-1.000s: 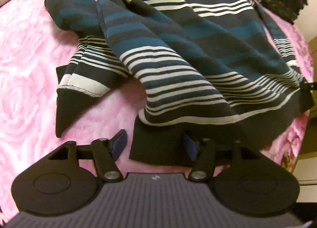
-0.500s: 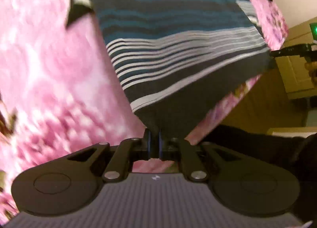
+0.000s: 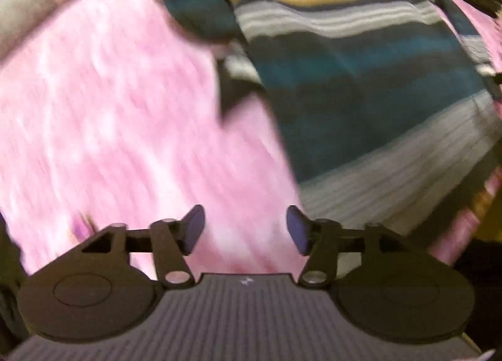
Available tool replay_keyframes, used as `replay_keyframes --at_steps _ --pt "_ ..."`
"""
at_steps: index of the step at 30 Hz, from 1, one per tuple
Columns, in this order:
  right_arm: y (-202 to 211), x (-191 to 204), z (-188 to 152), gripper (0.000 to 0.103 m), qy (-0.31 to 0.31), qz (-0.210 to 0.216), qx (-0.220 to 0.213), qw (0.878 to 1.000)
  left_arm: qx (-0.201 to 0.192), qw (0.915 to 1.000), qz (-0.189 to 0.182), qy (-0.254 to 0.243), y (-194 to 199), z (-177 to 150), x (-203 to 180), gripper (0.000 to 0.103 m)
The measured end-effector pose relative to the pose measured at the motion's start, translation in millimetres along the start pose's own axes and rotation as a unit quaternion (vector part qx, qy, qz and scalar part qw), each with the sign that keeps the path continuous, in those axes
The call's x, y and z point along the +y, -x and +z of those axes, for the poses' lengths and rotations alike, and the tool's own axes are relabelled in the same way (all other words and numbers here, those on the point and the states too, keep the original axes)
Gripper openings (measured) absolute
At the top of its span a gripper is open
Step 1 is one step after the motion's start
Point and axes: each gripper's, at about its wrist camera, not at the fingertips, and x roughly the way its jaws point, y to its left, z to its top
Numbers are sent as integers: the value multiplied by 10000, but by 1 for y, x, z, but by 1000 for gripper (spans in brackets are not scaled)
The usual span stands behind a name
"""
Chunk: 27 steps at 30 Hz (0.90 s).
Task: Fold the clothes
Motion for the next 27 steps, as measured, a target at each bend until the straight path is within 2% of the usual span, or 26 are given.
replay_keyframes --at_steps 4,6,7,8,13,15,16,17,19,20,27 --pt "-11 37 31 102 361 505 -66 9981 -422 9984 114 -369 -32 41 2 55" --pt "-13 50 42 102 478 616 -107 9969 -411 9981 35 -459 -54 55 2 49" --pt "-13 55 46 102 485 617 -115 9969 -318 9983 -84 -487 -66 57 3 32" --pt "-12 60 49 102 492 615 -121 9968 -197 9982 -215 -529 -73 60 4 10" --pt "-8 77 50 102 323 318 -102 9989 -471 9928 75 -1099 -32 46 31 6" --pt "-4 92 49 102 221 235 -147 9994 -628 9864 785 -1300 3 31 63 6" --pt "-3 102 49 102 164 213 -178 9995 -668 9799 1287 -1369 21 20 84 6" --pt "-2 113 52 102 122 239 -203 9994 -698 9705 1810 -1430 38 9 106 6" --pt "-7 144 54 102 121 331 -222 9991 -752 9434 2840 -1538 73 -13 150 5" --pt "-10 159 55 102 122 378 -229 9989 -718 9418 2902 -1540 73 -21 159 5" --pt "-40 262 66 102 410 926 75 9948 -392 9514 2671 -1481 50 -70 204 5"
